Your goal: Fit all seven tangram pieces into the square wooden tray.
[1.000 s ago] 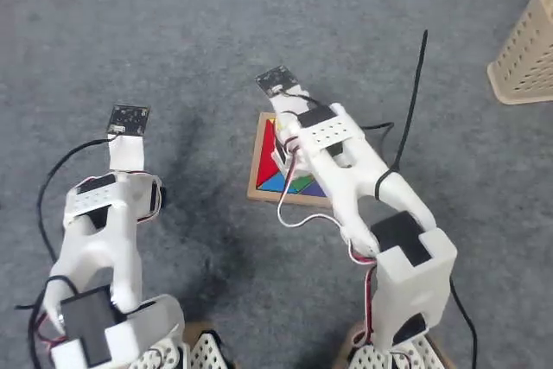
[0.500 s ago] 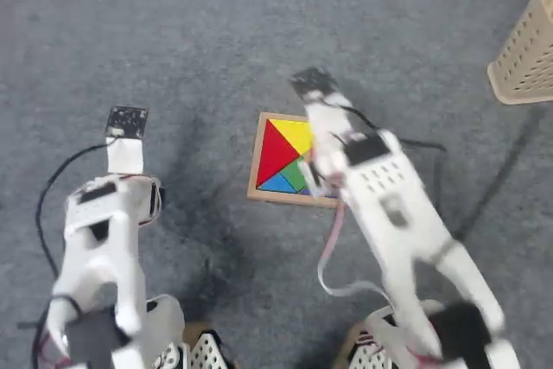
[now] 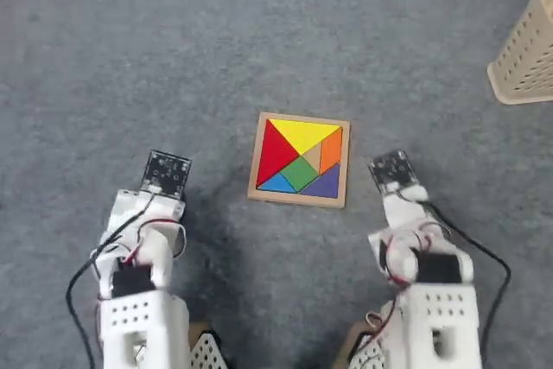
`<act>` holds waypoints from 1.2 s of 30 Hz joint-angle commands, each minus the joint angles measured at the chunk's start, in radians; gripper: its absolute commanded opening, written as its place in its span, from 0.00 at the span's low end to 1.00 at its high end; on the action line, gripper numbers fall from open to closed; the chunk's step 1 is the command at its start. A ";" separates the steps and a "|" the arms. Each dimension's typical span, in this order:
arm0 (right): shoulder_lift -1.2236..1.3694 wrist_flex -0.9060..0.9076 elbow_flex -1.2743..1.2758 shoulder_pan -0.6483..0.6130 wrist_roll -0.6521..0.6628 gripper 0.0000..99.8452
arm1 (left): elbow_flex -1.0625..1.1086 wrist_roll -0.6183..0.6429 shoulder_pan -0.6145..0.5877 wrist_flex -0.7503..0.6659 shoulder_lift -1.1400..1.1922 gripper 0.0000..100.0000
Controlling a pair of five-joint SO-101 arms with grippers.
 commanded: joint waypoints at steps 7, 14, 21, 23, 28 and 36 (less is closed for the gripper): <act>-0.446 0.119 0.198 0.120 0.035 0.01 | 0.002 0.005 0.034 0.459 -0.370 0.18; -0.492 0.122 0.259 0.219 0.040 0.01 | 0.001 0.003 0.034 0.655 -0.437 0.18; -0.486 0.125 0.261 0.335 0.038 0.01 | 0.001 0.003 0.034 0.672 -0.443 0.18; -0.486 0.125 0.261 0.341 0.038 0.01 | 0.001 0.003 0.034 0.672 -0.443 0.18; -0.486 0.125 0.261 0.338 0.038 0.01 | 0.001 0.003 0.034 0.672 -0.443 0.18; -0.486 0.125 0.261 0.338 0.038 0.01 | 0.001 0.003 0.034 0.672 -0.443 0.18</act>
